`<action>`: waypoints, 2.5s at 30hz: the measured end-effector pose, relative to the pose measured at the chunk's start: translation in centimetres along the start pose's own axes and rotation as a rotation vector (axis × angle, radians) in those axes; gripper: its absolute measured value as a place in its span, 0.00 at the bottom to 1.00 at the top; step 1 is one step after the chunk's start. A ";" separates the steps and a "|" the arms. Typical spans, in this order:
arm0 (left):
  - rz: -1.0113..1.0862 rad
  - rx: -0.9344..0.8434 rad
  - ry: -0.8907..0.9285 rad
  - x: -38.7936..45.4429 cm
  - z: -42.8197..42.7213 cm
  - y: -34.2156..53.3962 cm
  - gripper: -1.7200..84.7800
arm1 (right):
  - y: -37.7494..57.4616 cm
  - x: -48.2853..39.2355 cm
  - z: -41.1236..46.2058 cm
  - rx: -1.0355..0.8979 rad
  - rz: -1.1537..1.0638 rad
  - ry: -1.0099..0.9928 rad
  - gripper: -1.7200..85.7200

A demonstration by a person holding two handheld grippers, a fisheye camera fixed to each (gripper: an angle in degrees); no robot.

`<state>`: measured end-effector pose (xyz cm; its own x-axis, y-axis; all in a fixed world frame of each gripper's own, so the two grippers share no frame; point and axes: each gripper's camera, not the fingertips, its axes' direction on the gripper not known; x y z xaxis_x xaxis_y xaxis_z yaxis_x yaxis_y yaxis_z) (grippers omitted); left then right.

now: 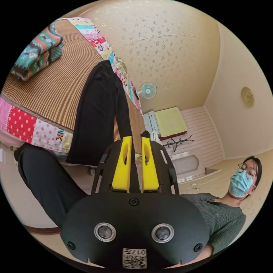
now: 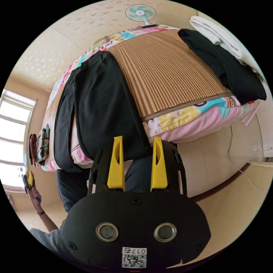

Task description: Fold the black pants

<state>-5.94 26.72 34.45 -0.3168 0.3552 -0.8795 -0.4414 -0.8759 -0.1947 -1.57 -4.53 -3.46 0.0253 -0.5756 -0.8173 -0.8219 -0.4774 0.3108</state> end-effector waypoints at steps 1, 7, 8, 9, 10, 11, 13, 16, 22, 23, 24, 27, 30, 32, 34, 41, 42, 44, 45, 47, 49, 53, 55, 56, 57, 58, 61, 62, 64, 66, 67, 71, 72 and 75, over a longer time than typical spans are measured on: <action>0.016 -0.016 0.020 0.5 0.1 -0.6 0.09 | -0.2 0.8 0.3 -0.014 0.014 -0.010 0.18; 0.007 -0.106 0.078 1.4 2.3 -2.0 0.09 | 0.5 1.9 2.5 -0.070 -0.044 -0.032 0.11; 0.003 -0.115 0.094 1.5 2.6 -2.0 0.09 | 0.8 1.6 2.0 -0.084 -0.071 -0.075 0.09; 0.000 -0.117 0.095 1.6 2.8 -1.9 0.09 | 1.1 1.5 1.4 -0.096 -0.088 -0.086 0.07; -0.007 -0.124 0.086 1.7 3.1 -1.8 0.09 | 1.3 1.4 0.9 -0.095 -0.113 -0.121 0.07; -0.017 -0.134 0.072 1.7 3.4 -1.6 0.09 | 1.8 1.5 -0.5 -0.070 -0.152 -0.240 0.06; -0.030 -0.147 0.064 1.7 4.0 -1.2 0.09 | 2.8 2.1 -3.0 0.026 -0.197 -0.491 0.06; -0.037 -0.157 0.071 1.7 5.2 -0.4 0.10 | 4.6 1.3 -6.1 0.187 -0.305 -0.696 0.05; -0.063 -0.255 0.056 1.3 9.6 0.3 0.15 | 4.6 -7.7 -4.4 0.073 -0.509 -0.624 0.05; -0.063 -0.273 0.033 1.2 10.5 0.3 0.16 | 4.9 -10.4 -4.0 0.064 -0.554 -0.581 0.05; -0.063 -0.278 0.017 1.3 11.0 0.2 0.17 | 5.2 -13.0 -3.7 0.057 -0.593 -0.531 0.04; -0.007 -0.347 -0.058 2.3 14.1 -0.1 0.20 | 6.2 -18.6 -3.1 0.064 -0.661 -0.477 0.04; 0.070 -0.473 -0.117 3.5 18.1 -0.2 0.22 | 7.3 -22.3 -1.7 0.029 -0.735 -0.591 0.03; 0.110 -0.475 -0.204 3.9 19.9 0.1 0.23 | 7.9 -24.2 -0.4 -0.069 -0.793 -0.750 0.03; 0.135 -0.480 -0.299 3.5 21.4 0.1 0.22 | 8.6 -25.8 1.3 -0.088 -0.773 -0.630 0.03; 0.214 -0.516 -0.460 1.1 25.3 1.8 0.20 | 8.6 -24.4 4.5 -0.238 -0.823 -0.465 0.03; 0.222 -0.517 -0.463 0.8 25.6 2.0 0.20 | 8.4 -23.0 4.8 -0.264 -0.802 -0.467 0.03; 0.234 -0.558 -0.509 -0.5 27.3 3.3 0.18 | 8.1 -20.6 5.1 -0.287 -0.757 -0.456 0.03; 0.227 -0.579 -0.527 -0.9 27.8 3.6 0.18 | 8.0 -19.1 5.2 -0.291 -0.718 -0.447 0.03; 0.239 -0.531 -0.612 -0.6 27.8 4.9 0.14 | 7.8 -17.0 5.0 -0.292 -0.652 -0.458 0.03; 0.236 -0.537 -0.627 -0.3 27.9 5.6 0.12 | 7.5 -15.5 4.6 -0.287 -0.588 -0.495 0.03; 0.183 -0.557 -0.577 -0.2 27.9 7.1 0.06 | 7.1 -15.5 3.3 -0.225 -0.535 -0.550 0.06; 0.163 -0.511 -0.488 0.5 26.8 7.6 0.04 | 7.0 -17.0 3.0 -0.207 -0.566 -0.556 0.10; 0.146 -0.462 -0.402 1.1 25.8 7.9 0.03 | 7.1 -18.6 3.1 -0.233 -0.617 -0.547 0.13; 0.132 -0.439 -0.359 1.4 25.4 8.1 0.03 | 7.8 -20.6 3.2 -0.264 -0.692 -0.515 0.17; 0.103 -0.408 -0.287 1.9 24.8 8.6 0.03 | 8.5 -21.6 3.1 -0.261 -0.725 -0.481 0.18; 0.054 -0.366 -0.217 3.5 24.3 9.9 0.02 | 13.6 -25.9 2.4 -0.127 -0.886 -0.232 0.21; 0.064 -0.350 -0.221 4.4 24.3 10.4 0.03 | 15.8 -27.4 2.3 -0.064 -0.935 -0.132 0.21; 0.101 -0.345 -0.233 5.9 24.6 11.1 0.03 | 18.5 -28.9 2.3 0.054 -0.929 0.039 0.18; 0.140 -0.356 -0.242 7.2 24.9 11.6 0.05 | 20.9 -29.1 1.2 0.245 -0.795 0.197 0.10; 0.170 -0.338 -0.225 8.1 24.7 11.9 0.06 | 21.4 -28.8 0.8 0.279 -0.777 0.178 0.09; 0.227 -0.303 -0.269 10.5 23.4 12.4 0.16 | 22.9 -26.2 -0.7 0.341 -0.707 0.102 0.06; 0.225 -0.295 -0.286 10.6 23.3 12.4 0.19 | 22.9 -25.6 -1.0 0.345 -0.722 0.084 0.06; 0.218 -0.327 -0.335 10.8 24.3 11.7 0.24 | 22.7 -24.7 -1.5 0.328 -0.794 0.030 0.06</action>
<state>-34.97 28.25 33.22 -0.6475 0.1915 -0.7376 -0.0671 -0.9785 -0.1952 -19.96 -2.12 24.54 0.6739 -0.1718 -0.7186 -0.6769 -0.5332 -0.5074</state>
